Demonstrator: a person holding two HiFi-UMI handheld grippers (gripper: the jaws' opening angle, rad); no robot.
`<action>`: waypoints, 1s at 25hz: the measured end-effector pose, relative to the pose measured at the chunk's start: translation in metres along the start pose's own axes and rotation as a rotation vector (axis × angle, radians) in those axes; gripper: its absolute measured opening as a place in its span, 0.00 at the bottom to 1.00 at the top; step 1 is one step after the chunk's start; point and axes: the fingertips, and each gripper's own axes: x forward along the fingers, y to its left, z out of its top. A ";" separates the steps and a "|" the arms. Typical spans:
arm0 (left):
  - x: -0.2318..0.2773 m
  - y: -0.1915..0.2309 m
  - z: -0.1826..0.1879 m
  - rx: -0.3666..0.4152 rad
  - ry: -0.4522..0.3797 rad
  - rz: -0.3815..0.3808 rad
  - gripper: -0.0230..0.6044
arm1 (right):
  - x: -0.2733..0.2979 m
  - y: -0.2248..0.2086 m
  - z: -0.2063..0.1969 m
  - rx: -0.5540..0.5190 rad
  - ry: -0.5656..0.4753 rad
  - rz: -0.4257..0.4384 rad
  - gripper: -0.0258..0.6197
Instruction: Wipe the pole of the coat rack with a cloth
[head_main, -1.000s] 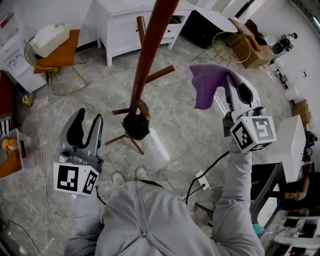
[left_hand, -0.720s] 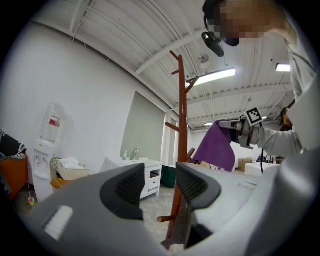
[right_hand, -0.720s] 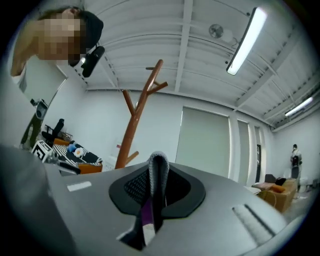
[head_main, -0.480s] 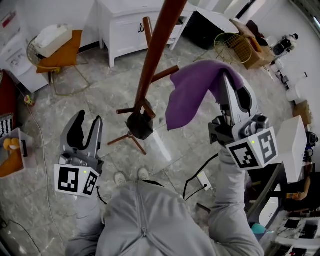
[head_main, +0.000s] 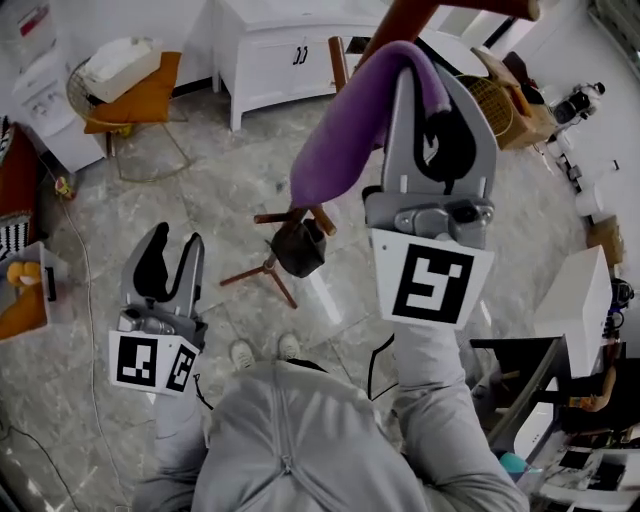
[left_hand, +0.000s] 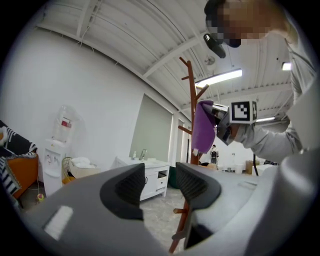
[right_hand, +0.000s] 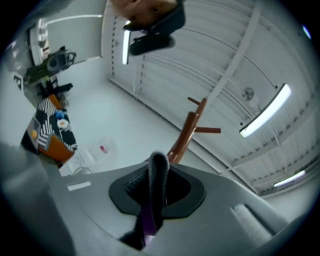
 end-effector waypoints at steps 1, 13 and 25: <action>-0.002 0.004 -0.001 -0.004 0.002 0.006 0.36 | 0.000 0.013 -0.009 -0.030 0.023 -0.001 0.09; -0.010 0.044 -0.022 -0.064 0.019 0.014 0.36 | -0.048 0.131 -0.138 -0.323 0.467 0.142 0.09; -0.007 0.057 -0.034 -0.128 0.003 -0.003 0.36 | -0.080 0.199 -0.212 -0.766 0.805 0.493 0.09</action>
